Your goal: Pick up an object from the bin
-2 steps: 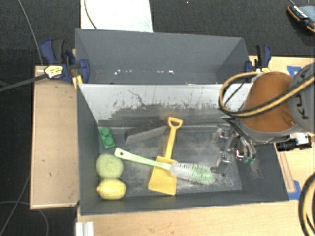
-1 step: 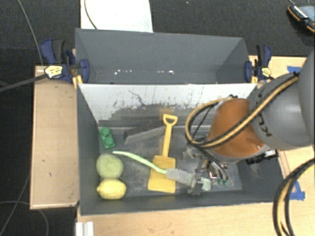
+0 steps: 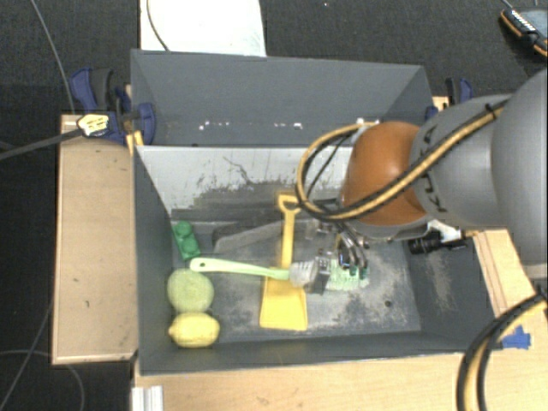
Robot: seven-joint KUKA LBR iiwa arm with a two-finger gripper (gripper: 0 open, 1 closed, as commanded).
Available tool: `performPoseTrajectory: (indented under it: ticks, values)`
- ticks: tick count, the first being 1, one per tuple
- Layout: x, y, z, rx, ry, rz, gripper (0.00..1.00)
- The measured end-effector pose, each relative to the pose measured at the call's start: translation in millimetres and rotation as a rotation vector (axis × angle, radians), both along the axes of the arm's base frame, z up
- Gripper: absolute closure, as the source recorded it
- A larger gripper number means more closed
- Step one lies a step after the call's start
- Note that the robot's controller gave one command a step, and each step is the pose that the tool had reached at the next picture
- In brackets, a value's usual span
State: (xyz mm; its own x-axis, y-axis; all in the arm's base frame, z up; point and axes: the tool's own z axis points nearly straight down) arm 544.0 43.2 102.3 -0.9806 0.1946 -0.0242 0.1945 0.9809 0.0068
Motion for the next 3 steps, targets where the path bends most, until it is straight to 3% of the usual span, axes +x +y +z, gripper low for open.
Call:
performPoseTrajectory:
  ticks: [1,2,3]
  values:
    - [-17.6,-33,-23,0.002,0.027,0.116,0.0]
    - [-56.0,-50,18,0.0,0.002,-0.022,0.0]
    - [-40.8,-78,-28,0.0,0.023,0.075,1.0]
